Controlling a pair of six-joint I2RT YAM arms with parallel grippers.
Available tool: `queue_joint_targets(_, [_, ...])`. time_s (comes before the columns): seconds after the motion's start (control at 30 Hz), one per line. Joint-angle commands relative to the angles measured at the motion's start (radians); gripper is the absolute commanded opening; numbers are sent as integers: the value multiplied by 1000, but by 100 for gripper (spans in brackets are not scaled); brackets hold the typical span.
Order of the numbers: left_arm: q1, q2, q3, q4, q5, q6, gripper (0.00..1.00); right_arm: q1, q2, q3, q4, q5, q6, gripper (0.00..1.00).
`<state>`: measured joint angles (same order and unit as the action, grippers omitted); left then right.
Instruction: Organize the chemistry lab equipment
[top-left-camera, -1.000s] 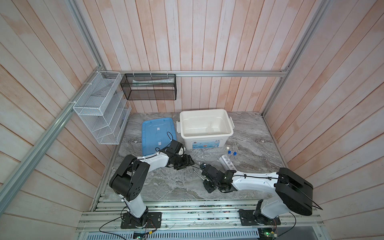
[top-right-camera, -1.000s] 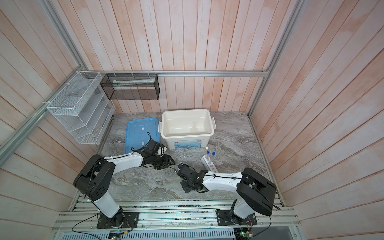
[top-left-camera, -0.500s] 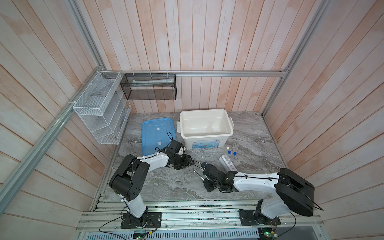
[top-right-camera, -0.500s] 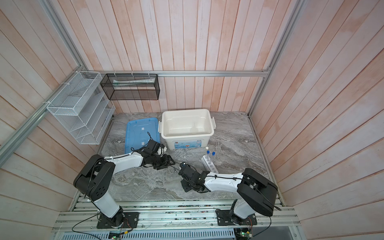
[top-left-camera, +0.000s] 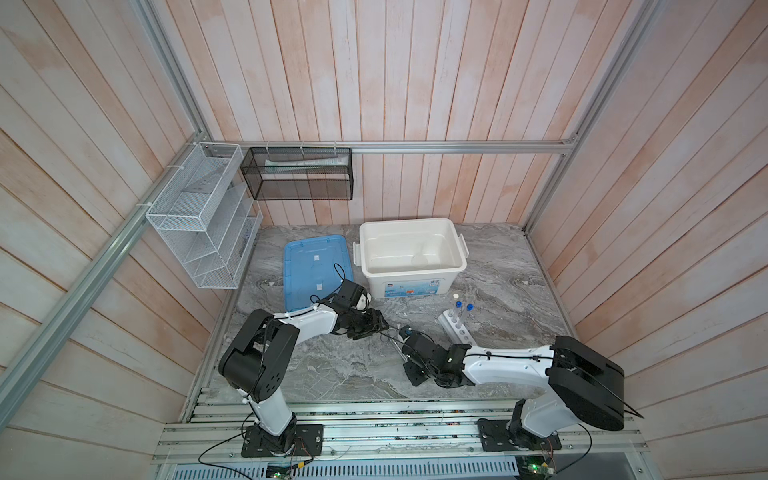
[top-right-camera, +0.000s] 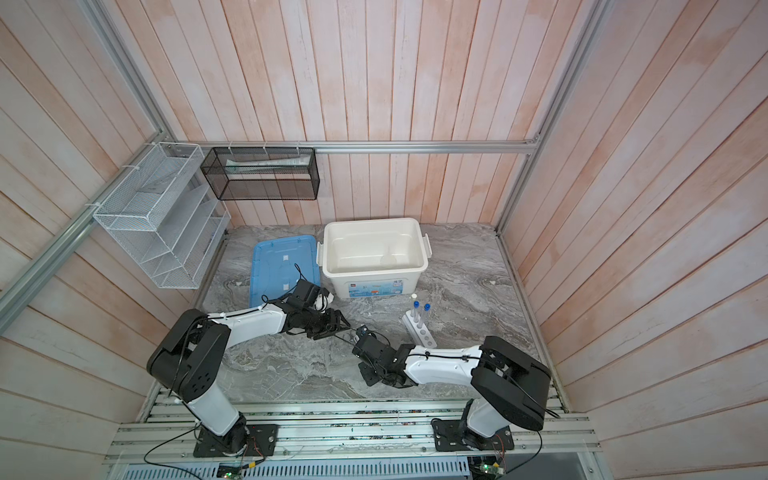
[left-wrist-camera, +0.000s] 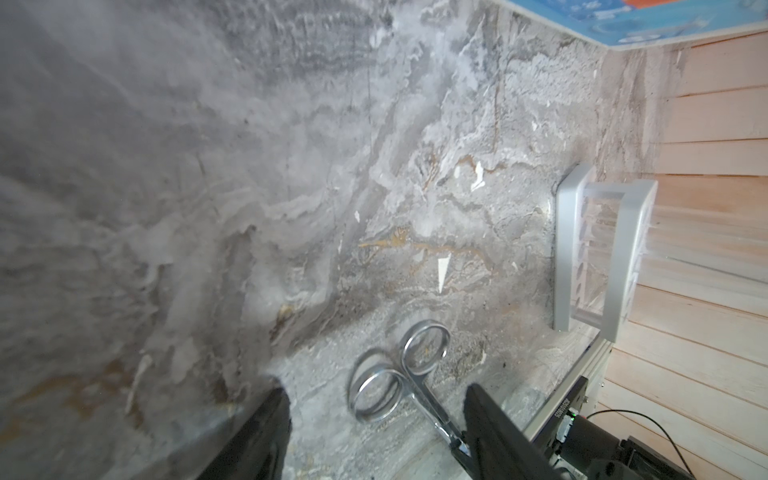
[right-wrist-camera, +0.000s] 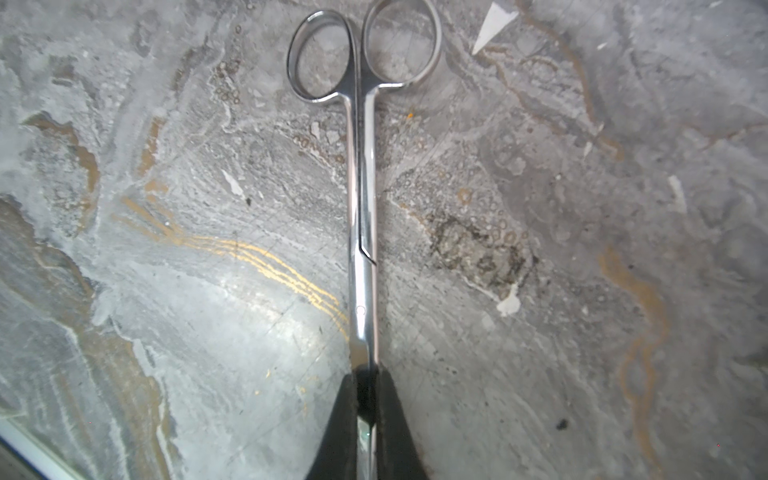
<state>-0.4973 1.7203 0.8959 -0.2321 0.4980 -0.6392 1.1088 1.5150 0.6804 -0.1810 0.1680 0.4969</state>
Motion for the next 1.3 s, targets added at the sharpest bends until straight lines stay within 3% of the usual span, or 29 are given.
queue_joint_targets(0.0, [0, 9, 19, -26, -6, 10, 69, 21, 20, 21, -124, 66, -1, 2])
queue_joint_targets(0.17, [-6, 41, 55, -42, -13, 10, 69, 44, 38, 59, -174, 114, -5, 2])
queue_joint_targets(0.4, [-35, 86, 97, -96, -68, -81, 72, 59, 68, 99, -193, 148, -11, 1])
queue_joint_targets(0.6, [-50, 112, 105, -84, -26, -124, 73, 70, 78, 121, -210, 180, -12, 1])
queue_joint_targets(1.0, [-70, 142, 128, -89, -21, -117, 74, 80, 100, 130, -184, 190, -21, 0])
queue_joint_targets(1.27, [-81, 136, 105, -92, -36, -120, 69, 80, 105, 135, -176, 193, -23, 0])
